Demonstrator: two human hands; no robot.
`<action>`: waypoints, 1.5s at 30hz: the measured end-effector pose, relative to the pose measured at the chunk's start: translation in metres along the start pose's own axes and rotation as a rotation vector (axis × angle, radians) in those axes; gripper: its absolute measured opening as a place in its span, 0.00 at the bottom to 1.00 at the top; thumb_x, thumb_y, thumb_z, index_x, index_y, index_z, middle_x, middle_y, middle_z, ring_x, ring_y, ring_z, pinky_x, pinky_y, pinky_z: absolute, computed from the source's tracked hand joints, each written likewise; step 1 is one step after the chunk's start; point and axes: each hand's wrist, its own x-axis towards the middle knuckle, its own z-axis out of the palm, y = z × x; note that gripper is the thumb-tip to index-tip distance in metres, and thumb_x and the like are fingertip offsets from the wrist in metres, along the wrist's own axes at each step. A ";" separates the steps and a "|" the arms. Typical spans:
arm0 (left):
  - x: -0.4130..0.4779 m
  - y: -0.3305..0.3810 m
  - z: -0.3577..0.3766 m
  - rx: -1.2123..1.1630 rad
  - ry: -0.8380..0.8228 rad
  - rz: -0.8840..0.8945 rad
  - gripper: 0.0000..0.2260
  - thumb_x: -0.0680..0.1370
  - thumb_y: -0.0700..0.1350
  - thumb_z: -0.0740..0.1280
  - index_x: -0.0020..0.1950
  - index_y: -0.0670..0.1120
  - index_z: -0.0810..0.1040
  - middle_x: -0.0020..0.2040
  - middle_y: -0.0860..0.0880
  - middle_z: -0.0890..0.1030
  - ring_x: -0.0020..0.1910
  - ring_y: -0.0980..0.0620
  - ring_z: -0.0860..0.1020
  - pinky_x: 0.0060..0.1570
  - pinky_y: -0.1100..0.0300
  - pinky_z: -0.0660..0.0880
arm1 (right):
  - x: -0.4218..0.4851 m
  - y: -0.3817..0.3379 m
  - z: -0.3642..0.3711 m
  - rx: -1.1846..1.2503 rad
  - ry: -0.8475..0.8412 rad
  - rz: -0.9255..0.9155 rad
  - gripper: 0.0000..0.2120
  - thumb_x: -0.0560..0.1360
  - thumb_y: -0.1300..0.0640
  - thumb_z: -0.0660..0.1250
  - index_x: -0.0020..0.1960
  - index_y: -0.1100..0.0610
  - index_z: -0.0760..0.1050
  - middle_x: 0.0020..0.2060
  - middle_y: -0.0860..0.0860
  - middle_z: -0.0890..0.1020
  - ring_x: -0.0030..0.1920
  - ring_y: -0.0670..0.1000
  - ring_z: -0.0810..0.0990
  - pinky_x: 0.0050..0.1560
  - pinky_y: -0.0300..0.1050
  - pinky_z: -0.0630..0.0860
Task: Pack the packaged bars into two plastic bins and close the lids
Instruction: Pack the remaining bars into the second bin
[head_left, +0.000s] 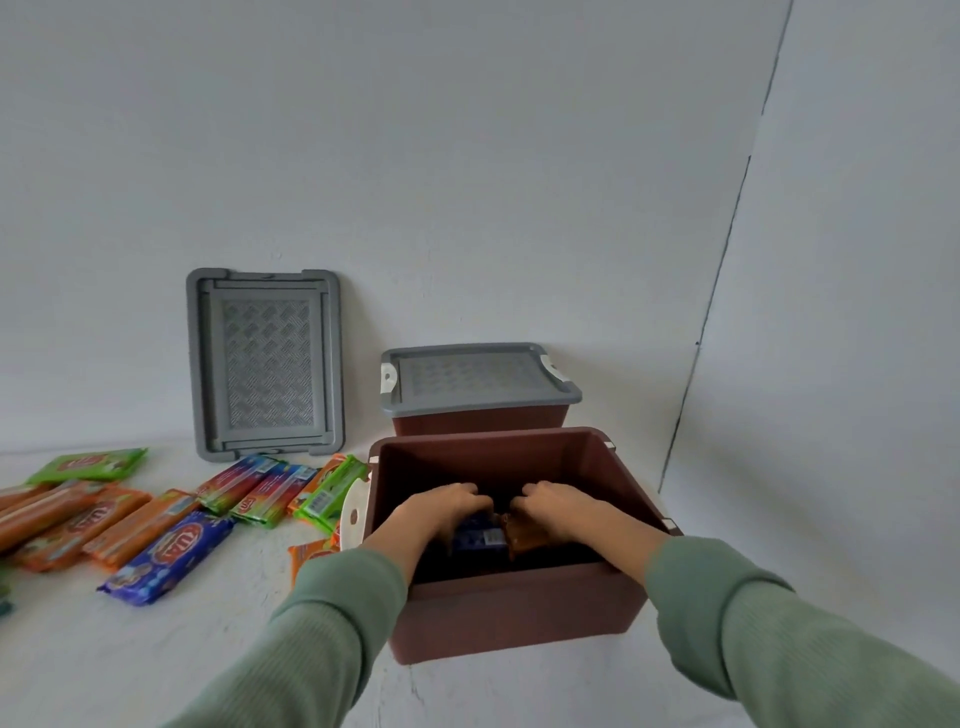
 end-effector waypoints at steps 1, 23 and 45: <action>0.000 0.002 0.000 0.007 0.012 0.005 0.33 0.70 0.36 0.72 0.71 0.46 0.64 0.66 0.42 0.66 0.65 0.43 0.67 0.62 0.52 0.67 | 0.001 -0.002 0.000 -0.011 -0.003 0.002 0.22 0.79 0.62 0.58 0.72 0.59 0.62 0.66 0.60 0.67 0.65 0.61 0.70 0.63 0.52 0.69; -0.026 -0.003 -0.034 -0.454 0.333 -0.081 0.18 0.73 0.46 0.70 0.62 0.43 0.76 0.57 0.42 0.79 0.57 0.45 0.77 0.61 0.54 0.72 | -0.016 0.001 -0.048 0.489 0.273 0.159 0.21 0.72 0.49 0.70 0.64 0.51 0.73 0.57 0.51 0.79 0.56 0.51 0.78 0.55 0.46 0.76; -0.322 -0.246 0.151 -0.464 0.368 -1.108 0.33 0.74 0.56 0.66 0.75 0.52 0.56 0.71 0.41 0.61 0.70 0.40 0.60 0.68 0.50 0.61 | 0.122 -0.323 -0.101 0.572 0.258 -0.340 0.27 0.76 0.48 0.64 0.73 0.51 0.63 0.72 0.56 0.62 0.72 0.58 0.59 0.70 0.50 0.60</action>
